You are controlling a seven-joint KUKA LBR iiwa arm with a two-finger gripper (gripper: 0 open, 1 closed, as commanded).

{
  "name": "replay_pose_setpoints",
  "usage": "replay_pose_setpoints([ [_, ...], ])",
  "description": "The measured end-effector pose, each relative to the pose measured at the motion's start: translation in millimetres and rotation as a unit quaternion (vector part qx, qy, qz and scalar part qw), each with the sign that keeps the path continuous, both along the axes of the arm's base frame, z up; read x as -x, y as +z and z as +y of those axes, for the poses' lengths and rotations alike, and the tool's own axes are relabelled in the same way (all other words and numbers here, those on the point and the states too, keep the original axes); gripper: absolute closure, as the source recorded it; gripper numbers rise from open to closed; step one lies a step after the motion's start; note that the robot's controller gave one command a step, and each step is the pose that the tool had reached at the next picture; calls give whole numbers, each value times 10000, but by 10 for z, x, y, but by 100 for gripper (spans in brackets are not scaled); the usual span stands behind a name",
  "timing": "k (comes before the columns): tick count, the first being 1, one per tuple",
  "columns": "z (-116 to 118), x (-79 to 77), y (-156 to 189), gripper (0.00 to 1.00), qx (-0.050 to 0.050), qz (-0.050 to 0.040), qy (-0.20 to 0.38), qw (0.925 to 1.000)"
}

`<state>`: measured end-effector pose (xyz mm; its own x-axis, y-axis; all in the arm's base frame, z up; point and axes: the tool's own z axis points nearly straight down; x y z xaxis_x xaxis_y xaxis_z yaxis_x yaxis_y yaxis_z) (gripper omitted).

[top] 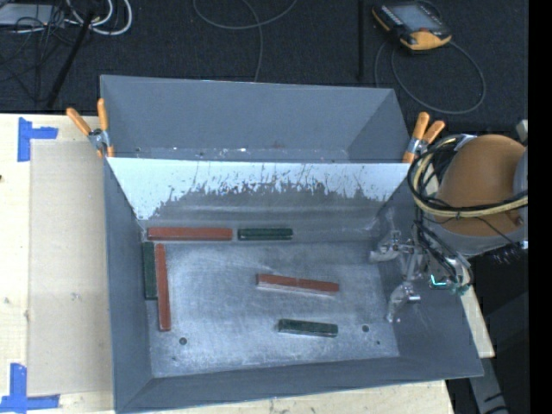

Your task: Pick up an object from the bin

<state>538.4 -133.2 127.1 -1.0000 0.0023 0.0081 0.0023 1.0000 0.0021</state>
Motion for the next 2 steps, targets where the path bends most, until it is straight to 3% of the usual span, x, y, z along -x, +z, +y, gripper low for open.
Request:
replay_pose_setpoints([
  [1,0,-19,39,0,9,-32,14,10000],
  [2,722,-191,-492,100,10,-92,914,9958],
])
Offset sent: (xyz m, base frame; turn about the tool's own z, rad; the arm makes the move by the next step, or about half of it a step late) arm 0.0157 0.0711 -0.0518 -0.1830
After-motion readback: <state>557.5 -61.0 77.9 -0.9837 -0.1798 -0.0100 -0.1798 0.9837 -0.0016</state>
